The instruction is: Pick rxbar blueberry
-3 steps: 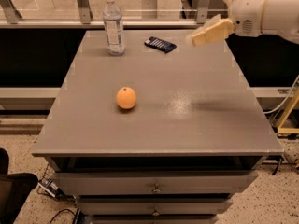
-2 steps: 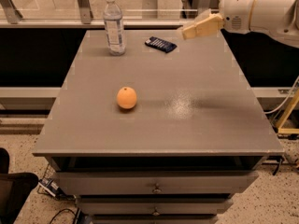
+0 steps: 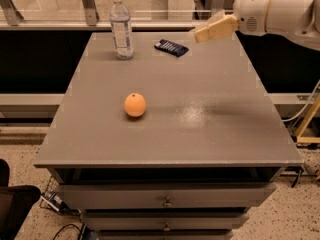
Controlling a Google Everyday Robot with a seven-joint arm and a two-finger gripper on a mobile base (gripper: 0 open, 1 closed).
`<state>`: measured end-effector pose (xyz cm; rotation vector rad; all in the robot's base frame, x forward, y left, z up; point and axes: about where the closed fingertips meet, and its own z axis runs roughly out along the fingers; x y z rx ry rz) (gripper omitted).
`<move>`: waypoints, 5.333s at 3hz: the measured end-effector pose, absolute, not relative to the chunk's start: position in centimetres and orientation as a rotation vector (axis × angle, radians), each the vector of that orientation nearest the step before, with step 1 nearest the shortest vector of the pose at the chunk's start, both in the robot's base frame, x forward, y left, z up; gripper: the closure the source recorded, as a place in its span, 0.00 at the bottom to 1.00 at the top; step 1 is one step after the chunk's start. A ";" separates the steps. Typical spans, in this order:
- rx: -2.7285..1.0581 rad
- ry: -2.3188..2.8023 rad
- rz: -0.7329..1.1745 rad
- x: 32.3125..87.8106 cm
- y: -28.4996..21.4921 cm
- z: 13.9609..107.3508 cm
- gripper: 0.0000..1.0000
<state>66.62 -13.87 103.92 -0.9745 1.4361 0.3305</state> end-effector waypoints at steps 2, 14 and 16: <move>-0.925 1.563 0.346 73.4 -13.0 99.5 0.00; -0.858 1.752 0.600 85.9 -10.8 85.4 0.00; -0.858 1.747 0.629 85.9 -10.2 85.2 0.00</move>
Offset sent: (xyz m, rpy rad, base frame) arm 0.1148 0.0115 -0.0761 -0.0104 0.1804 -0.0853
